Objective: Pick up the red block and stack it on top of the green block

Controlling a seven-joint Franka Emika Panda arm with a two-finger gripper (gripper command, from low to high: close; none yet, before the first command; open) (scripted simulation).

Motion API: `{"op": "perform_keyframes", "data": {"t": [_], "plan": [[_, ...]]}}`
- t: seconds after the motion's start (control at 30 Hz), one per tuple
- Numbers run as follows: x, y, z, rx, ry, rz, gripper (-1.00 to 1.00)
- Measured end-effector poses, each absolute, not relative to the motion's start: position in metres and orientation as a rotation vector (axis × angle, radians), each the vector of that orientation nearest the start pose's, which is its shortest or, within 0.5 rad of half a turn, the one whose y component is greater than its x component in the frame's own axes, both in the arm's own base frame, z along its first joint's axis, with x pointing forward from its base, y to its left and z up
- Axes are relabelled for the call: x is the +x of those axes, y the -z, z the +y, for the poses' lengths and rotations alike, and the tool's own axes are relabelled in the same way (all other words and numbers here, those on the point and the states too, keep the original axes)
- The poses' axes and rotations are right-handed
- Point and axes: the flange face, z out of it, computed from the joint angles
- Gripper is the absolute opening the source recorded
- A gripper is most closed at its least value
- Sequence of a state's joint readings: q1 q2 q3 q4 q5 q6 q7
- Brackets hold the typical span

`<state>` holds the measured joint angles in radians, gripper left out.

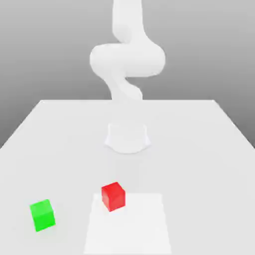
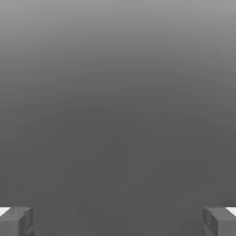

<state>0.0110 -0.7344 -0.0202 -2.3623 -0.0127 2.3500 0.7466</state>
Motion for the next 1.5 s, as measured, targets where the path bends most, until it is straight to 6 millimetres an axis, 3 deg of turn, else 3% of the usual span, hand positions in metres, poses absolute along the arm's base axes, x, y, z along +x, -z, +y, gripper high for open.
{"op": "perform_keyframes", "data": {"t": [0.13,0.3,0.43,0.57,0.63,0.7,0.8,0.83,1.07,1.3,1.37,1.5], "plan": [[0.411,-0.562,-0.016,-2.703,0.798,0.916,0.0],[0.422,-0.437,-0.027,-2.887,0.567,0.784,0.0],[0.403,-0.336,-0.033,-3.007,0.344,0.648,0.0],[0.359,-0.233,-0.038,-3.094,0.081,0.479,0.0],[0.348,-0.199,-0.037,-3.108,0.021,0.433,0.0],[0.345,-0.178,-0.038,-3.112,0.006,0.424,0.0],[0.343,-0.151,-0.039,-3.113,0.001,0.426,0.0],[0.342,-0.145,-0.039,-3.113,0.001,0.427,-1.0],[0.342,-0.146,-0.039,-3.113,-0.002,0.427,-1.0],[0.342,-0.2,-0.04,-3.111,-0.002,0.432,-1.0],[0.351,-0.211,-0.061,-3.087,-0.003,0.569,-1.0],[0.376,-0.226,-0.133,-2.969,-0.007,1.005,-1.0]]}}
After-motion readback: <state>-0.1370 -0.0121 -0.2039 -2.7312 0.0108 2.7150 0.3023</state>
